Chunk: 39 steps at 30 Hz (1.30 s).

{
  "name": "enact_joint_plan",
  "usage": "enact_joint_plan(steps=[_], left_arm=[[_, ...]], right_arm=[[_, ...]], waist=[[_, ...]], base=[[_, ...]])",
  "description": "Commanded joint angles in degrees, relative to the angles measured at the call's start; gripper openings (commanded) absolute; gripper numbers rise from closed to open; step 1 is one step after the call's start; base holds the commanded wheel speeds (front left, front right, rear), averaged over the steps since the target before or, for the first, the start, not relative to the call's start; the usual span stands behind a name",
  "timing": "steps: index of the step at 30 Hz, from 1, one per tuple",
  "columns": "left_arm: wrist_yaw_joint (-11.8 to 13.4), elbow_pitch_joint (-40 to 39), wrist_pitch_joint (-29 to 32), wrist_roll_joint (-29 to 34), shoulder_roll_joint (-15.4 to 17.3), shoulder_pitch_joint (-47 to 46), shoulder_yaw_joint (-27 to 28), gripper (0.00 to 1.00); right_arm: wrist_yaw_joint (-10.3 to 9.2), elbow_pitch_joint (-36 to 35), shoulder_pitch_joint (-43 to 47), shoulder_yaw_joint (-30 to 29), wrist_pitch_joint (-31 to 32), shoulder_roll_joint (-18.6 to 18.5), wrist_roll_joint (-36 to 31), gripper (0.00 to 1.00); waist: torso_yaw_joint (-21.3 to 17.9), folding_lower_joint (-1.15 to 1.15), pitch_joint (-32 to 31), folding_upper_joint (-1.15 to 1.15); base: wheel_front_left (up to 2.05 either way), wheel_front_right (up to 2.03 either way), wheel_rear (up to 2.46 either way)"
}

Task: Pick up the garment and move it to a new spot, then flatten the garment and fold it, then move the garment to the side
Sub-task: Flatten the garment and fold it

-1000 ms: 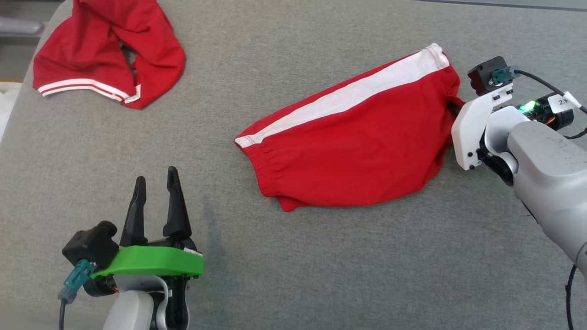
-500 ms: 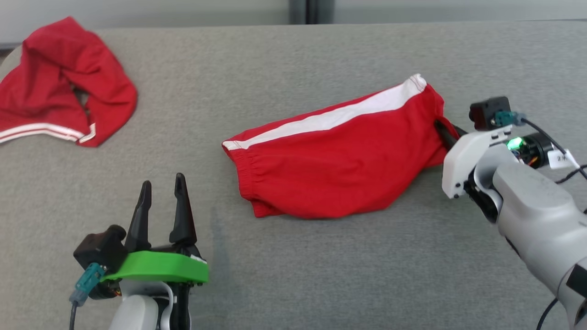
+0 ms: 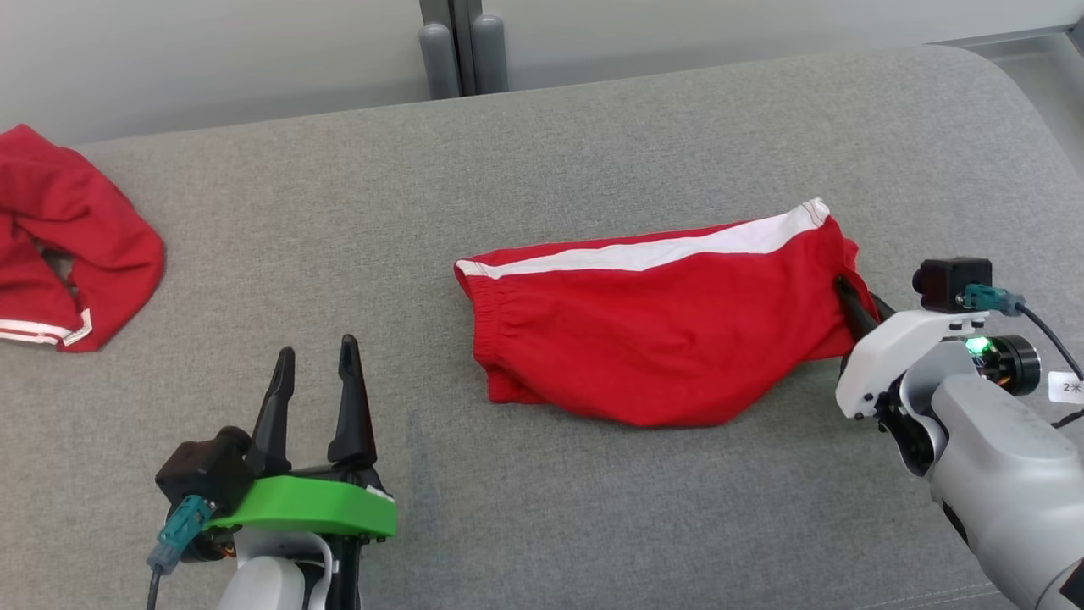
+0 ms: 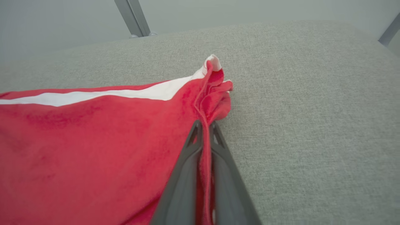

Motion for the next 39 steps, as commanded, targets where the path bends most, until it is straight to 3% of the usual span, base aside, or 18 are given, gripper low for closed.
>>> enact_joint_plan(steps=[1,8,14,22,34,36,37,38,39], left_arm=[[-0.2,0.2,0.0,0.1,0.2,0.6,0.0,1.0],[-0.2,0.9,0.0,-0.4,0.0,0.6,0.0,1.0],[-0.1,1.4,0.0,-0.9,-0.1,1.2,0.0,1.0],[-0.2,1.6,0.0,-1.3,-0.2,1.6,-0.1,1.0],[-0.2,2.0,0.0,-1.9,-0.3,2.0,-0.2,1.0],[-0.3,2.1,0.0,-2.0,-0.4,2.1,-0.3,1.0],[-0.3,2.2,0.0,-2.0,-0.4,2.1,-0.4,1.0],[-0.4,2.3,0.0,-2.0,-0.4,2.1,-0.5,1.0],[-0.5,2.4,0.0,-2.1,-0.4,2.1,-0.7,1.0]], right_arm=[[-0.06,-1.0,0.7,-1.6,-0.2,0.4,-1.5,0.0],[-0.06,-5.2,1.8,-7.6,-0.2,3.3,-8.8,0.0],[-0.06,-8.1,-0.1,-7.7,-0.3,7.9,-12.1,0.0],[-0.06,-9.0,-2.1,-1.4,0.7,13.0,-12.1,0.0],[-0.06,-5.4,-0.9,8.9,4.0,14.3,-8.5,0.0],[-0.06,-5.6,-0.7,10.4,4.2,14.3,-7.6,0.21],[-0.06,-5.9,-0.7,11.3,4.3,14.3,-7.0,0.7],[-0.06,-6.1,-0.7,12.0,4.2,14.3,-6.6,1.0],[-0.06,-6.4,-0.8,12.8,4.1,14.3,-6.1,1.0]], waist=[[0.5,0.0,0.1,0.0],[2.9,0.0,-0.9,0.0],[5.2,0.0,-2.9,0.0],[8.3,0.0,-4.1,0.0],[11.0,0.0,-4.1,0.0],[10.9,0.0,-4.1,0.0],[10.9,0.0,-4.1,0.0],[10.8,0.0,-4.2,0.0],[10.6,0.0,-4.2,0.0]], base=[[0.0,0.0,0.0],[0.0,0.0,0.0],[0.0,0.0,0.0],[0.0,0.0,0.0],[0.0,0.0,0.0],[0.0,0.0,0.0],[0.0,0.0,0.0],[0.0,0.0,0.0],[0.0,0.0,0.0]])
